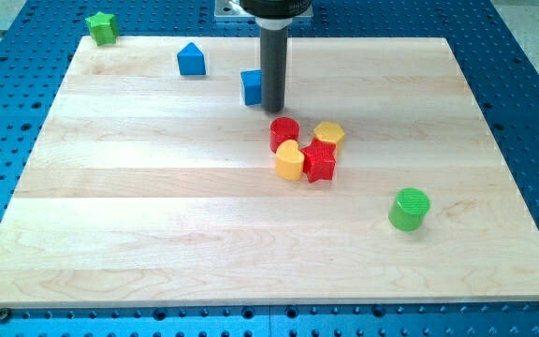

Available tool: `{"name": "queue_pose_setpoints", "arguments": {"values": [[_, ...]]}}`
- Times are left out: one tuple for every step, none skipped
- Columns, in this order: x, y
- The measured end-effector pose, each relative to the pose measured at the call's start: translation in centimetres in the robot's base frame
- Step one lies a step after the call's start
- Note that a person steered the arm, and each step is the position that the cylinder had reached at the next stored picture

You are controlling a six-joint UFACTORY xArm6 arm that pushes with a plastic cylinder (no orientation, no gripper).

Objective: Separate the blue blocks

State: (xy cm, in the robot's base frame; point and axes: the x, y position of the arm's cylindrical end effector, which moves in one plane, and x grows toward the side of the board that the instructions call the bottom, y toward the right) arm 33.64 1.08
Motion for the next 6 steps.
{"name": "queue_pose_setpoints", "arguments": {"values": [[-2.2,-3.3],[-3.4,-10.0],[-2.1,-7.7],[-1.9,-3.8],[-5.4,-0.2],[-8.4,-3.5]]}}
